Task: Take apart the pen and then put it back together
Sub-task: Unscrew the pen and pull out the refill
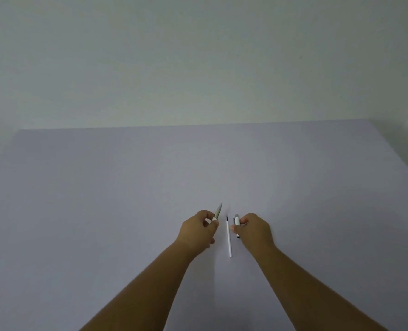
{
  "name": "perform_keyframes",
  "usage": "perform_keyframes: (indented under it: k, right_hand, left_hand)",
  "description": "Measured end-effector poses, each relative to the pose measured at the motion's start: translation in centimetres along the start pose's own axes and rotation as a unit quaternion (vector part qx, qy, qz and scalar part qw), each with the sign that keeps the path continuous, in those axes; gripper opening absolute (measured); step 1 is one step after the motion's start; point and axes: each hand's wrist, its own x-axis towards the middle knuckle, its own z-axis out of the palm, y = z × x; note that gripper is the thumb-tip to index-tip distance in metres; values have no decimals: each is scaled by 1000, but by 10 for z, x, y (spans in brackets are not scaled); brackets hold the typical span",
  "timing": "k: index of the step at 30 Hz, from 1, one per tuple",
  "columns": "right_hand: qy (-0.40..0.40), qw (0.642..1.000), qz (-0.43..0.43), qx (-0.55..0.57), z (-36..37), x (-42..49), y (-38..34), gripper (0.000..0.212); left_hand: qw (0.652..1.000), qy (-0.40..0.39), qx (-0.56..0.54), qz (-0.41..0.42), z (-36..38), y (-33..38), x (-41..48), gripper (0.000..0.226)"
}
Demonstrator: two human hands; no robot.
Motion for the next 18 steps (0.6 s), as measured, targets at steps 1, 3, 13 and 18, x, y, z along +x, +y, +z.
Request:
perform_keyframes:
  k: [1, 3, 13, 18]
  right_hand:
    - [1, 1000, -2, -5, 0, 0, 1, 20]
    - [1, 1000, -5, -7, 0, -2, 0, 20]
    - [-6, 1000, 12, 15, 0, -2, 0, 23]
    - [17, 999, -19, 35, -10, -9, -7, 27]
  left_hand:
    - [1000, 7, 9, 11, 1, 0, 1, 19]
    - [999, 20, 26, 28, 2, -2, 2, 17]
    - [999, 24, 13, 29, 5, -11, -1, 22]
    - [996, 33, 55, 62, 1, -12, -3, 23]
